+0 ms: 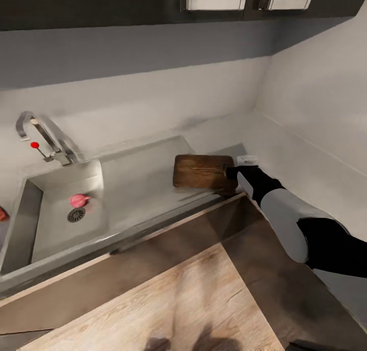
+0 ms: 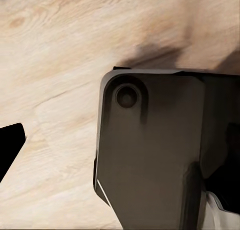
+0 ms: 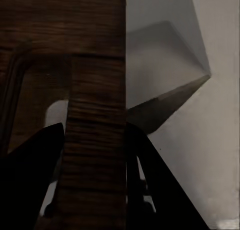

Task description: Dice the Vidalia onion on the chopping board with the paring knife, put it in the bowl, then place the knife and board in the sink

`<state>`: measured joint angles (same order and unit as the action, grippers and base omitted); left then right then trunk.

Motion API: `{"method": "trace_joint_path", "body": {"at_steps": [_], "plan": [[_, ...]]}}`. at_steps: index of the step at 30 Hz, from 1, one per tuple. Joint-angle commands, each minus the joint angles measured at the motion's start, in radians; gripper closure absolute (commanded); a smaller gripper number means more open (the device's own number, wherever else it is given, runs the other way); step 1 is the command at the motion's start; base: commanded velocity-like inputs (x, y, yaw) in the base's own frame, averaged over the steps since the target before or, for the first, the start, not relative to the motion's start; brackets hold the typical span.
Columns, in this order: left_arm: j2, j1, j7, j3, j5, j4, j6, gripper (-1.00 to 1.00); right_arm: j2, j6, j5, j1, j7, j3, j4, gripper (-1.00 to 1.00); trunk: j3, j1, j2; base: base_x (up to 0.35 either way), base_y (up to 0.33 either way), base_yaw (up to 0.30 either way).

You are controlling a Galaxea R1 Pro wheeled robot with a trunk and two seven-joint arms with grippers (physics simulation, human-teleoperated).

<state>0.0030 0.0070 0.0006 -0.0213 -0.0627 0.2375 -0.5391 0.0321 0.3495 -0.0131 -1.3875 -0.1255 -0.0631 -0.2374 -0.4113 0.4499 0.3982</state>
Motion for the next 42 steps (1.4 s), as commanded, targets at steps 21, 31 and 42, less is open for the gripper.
{"method": "trace_joint_path", "body": {"at_steps": [21, 31, 42], "plan": [[0.0, 0.001, -0.001, 0.001, -0.006, 0.002, -0.001, -1.0, 0.0, 0.006, -0.002, -0.001, -0.002, -0.003, -0.002, 1.0, -0.003, 0.0, 0.002, -0.076, 0.241, 0.021], [0.0, 0.001, -0.001, 0.003, -0.006, 0.002, -0.001, -1.0, 0.002, 0.006, -0.003, -0.001, -0.002, -0.004, -0.002, 1.0, -0.001, 0.0, 0.002, -0.067, 0.105, 0.064], [0.0, 0.001, -0.001, 0.003, -0.006, 0.001, -0.001, -1.0, 0.008, 0.006, -0.003, -0.001, -0.002, -0.004, -0.002, 1.0, 0.015, 0.0, 0.002, -0.001, 0.001, 0.001]]}}
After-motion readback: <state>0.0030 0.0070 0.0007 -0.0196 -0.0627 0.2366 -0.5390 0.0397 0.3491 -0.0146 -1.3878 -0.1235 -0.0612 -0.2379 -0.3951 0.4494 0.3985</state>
